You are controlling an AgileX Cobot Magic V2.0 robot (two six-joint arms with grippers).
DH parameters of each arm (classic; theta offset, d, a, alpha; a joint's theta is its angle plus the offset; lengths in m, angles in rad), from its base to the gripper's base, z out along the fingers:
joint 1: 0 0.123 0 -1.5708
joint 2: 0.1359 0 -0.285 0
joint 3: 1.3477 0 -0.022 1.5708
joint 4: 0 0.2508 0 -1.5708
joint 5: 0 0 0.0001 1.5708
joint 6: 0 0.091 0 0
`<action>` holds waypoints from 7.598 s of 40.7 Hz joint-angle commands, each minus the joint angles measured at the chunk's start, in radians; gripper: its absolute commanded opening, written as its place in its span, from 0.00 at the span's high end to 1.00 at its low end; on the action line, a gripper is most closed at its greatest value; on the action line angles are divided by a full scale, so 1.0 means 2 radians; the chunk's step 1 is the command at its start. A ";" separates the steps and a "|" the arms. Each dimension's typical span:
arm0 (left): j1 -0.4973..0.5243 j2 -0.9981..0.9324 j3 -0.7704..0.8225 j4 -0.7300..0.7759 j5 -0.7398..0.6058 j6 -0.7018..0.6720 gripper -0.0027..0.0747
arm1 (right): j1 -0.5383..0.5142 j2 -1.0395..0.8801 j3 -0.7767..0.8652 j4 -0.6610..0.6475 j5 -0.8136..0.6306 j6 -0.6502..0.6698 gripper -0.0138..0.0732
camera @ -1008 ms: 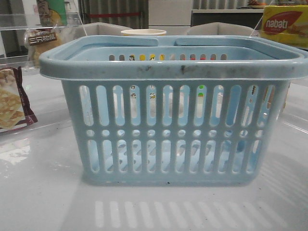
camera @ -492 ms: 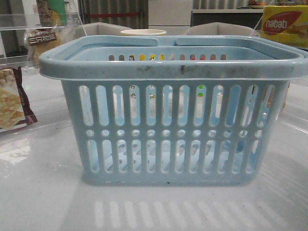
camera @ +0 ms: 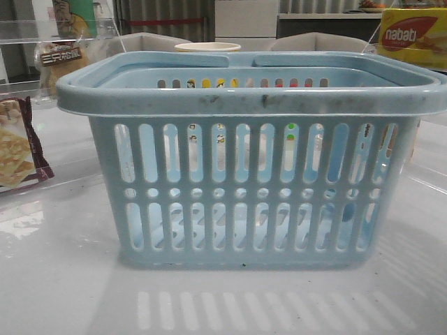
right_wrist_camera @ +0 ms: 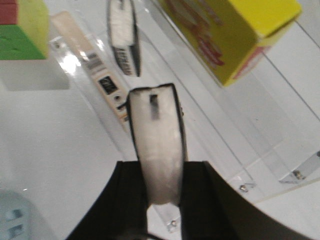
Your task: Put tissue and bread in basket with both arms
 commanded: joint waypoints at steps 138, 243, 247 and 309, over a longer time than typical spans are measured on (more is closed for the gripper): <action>0.054 0.547 -0.582 -0.006 -0.043 0.016 0.85 | 0.286 -0.297 0.241 0.027 -0.063 -0.037 0.27; -0.165 -0.047 -0.080 0.041 0.020 -0.034 0.48 | 0.287 -0.438 0.379 0.021 -0.136 -0.037 0.35; -0.165 -0.047 -0.080 0.041 0.020 -0.034 0.64 | 0.287 -0.461 0.397 0.021 -0.133 -0.037 0.51; 0.139 -0.237 0.257 0.071 -0.363 -0.085 0.85 | 0.287 -0.467 0.401 0.021 -0.086 -0.037 0.78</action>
